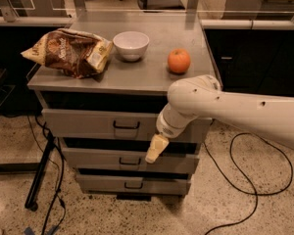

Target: Open top drawer

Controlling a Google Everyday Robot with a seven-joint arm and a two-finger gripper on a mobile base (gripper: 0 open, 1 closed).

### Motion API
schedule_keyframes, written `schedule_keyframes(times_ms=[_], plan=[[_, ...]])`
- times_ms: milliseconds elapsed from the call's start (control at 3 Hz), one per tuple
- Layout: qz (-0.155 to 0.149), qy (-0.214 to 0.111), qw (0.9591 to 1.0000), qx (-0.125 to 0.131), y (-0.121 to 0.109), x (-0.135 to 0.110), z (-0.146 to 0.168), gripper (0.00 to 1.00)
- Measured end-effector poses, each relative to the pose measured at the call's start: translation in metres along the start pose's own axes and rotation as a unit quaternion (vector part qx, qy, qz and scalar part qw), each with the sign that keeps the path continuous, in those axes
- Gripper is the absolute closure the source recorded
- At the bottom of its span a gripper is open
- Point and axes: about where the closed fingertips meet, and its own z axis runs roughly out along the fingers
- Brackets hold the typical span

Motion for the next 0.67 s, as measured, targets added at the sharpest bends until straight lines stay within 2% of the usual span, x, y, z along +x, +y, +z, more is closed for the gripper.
schedule_keyframes(times_ms=[333,667], plan=[[-0.005,0.004,0.9999,-0.012,0.0122,0.0021,-0.0101,0.0],[-0.005,0.004,0.9999,-0.012,0.0122,0.0021,-0.0101,0.0]])
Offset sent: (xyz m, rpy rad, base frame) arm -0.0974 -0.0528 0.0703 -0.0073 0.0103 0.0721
